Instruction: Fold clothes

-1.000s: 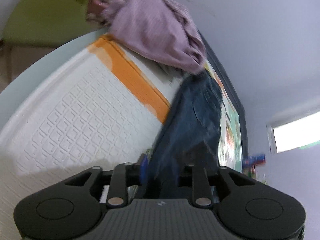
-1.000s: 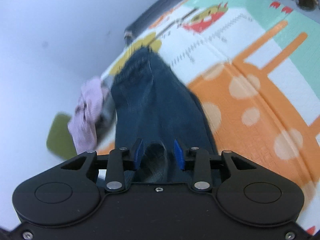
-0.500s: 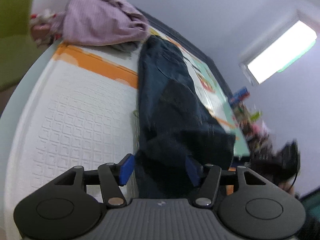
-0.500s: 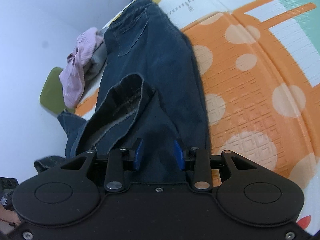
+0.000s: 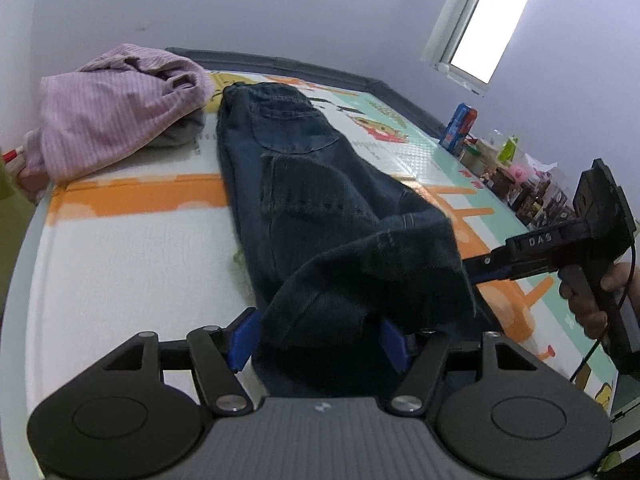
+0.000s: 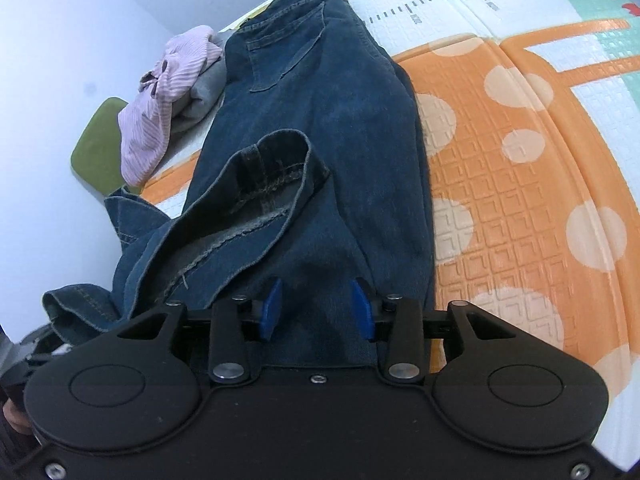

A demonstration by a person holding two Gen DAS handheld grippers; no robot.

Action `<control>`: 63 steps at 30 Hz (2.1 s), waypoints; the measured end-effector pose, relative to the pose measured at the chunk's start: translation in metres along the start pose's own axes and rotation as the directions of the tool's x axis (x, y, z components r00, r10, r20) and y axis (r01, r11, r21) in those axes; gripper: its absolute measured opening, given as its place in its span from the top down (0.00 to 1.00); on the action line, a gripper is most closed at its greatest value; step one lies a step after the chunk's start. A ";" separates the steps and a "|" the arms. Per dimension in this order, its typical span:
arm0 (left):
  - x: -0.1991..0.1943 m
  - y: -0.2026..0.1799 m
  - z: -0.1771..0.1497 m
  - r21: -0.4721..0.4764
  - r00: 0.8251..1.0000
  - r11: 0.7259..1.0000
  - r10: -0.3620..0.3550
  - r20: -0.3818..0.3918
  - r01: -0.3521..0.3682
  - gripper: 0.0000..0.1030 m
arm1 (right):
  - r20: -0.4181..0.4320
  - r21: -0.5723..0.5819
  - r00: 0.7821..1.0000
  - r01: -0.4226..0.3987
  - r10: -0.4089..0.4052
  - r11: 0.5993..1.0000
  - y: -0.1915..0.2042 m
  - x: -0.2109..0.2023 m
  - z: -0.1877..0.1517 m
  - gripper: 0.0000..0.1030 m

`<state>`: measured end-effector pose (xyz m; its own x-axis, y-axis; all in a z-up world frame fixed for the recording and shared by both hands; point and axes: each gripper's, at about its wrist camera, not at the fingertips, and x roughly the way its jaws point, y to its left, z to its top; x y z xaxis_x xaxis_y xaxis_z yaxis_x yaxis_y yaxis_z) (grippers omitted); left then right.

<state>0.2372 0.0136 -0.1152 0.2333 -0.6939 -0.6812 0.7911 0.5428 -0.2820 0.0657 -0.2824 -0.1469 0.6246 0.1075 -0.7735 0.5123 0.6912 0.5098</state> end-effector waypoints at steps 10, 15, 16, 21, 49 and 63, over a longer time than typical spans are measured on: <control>0.030 0.019 0.030 -0.098 0.998 0.993 -0.064 0.018 0.066 0.33 | -0.017 -0.017 1.000 -0.010 0.010 1.000 0.006 0.016 0.013 0.61; 0.051 0.030 0.046 -0.163 0.997 0.984 -0.078 -0.003 0.077 0.31 | -0.030 -0.030 0.999 -0.029 0.028 0.999 0.013 0.026 0.020 0.57; 0.055 0.032 0.048 -0.174 0.997 0.982 -0.076 -0.015 0.072 0.31 | -0.033 -0.038 0.999 -0.029 0.028 0.999 0.015 0.028 0.022 0.56; 0.072 0.038 0.051 -0.196 0.998 0.980 -0.046 -0.052 0.035 0.30 | -0.007 -0.100 1.000 0.012 -0.013 0.995 0.026 0.026 0.027 0.56; 0.090 0.028 0.054 -0.202 0.991 0.979 -0.036 -0.130 0.009 0.74 | -0.032 -0.033 0.999 -0.031 0.030 0.999 0.021 0.038 0.023 0.59; 0.046 0.023 0.054 -0.265 0.995 0.961 -0.088 -0.036 0.075 0.81 | 0.086 -0.028 0.992 -0.086 0.088 0.996 0.026 -0.006 0.003 0.82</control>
<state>0.2971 -0.0314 -0.1167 0.1420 -0.7214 -0.6778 0.6281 0.5949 -0.5016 0.0771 -0.2671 -0.1284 0.7155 0.1059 -0.6906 0.4400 0.6995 0.5631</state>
